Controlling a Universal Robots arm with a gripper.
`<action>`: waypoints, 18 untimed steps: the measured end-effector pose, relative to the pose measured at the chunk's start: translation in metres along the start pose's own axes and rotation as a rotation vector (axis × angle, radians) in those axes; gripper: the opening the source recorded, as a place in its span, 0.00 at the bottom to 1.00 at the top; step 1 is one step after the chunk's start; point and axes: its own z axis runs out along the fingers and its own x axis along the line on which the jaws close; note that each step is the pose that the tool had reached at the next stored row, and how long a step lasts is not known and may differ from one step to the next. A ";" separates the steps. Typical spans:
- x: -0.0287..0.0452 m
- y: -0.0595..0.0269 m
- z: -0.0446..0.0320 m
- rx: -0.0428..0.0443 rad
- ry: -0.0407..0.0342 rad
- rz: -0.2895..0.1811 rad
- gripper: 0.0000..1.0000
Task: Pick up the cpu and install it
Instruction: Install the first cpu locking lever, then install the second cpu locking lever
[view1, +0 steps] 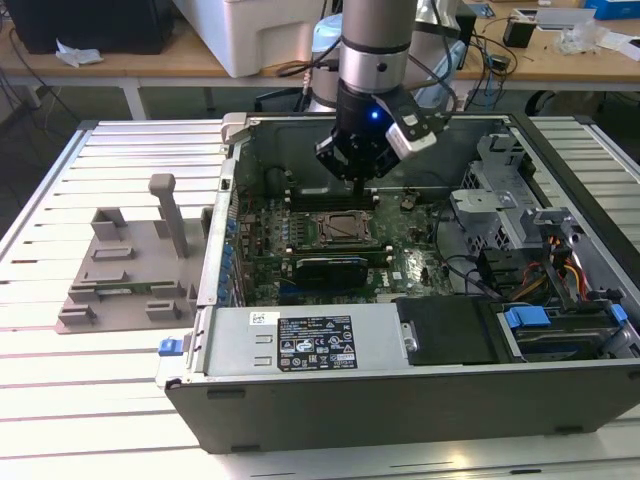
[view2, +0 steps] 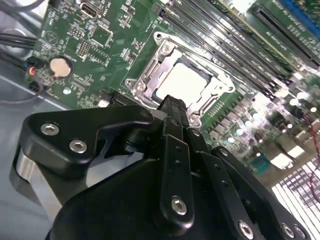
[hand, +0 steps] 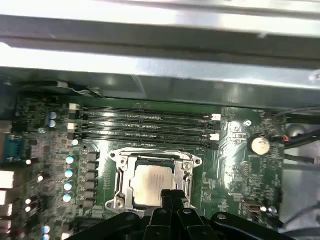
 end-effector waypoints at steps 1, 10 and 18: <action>0.0000 0.0000 -0.0037 0.0006 0.0002 0.000 0.11; 0.0001 0.0002 -0.0124 0.0013 0.0001 0.000 0.11; 0.0001 0.0002 -0.0125 0.0013 0.0002 0.000 0.11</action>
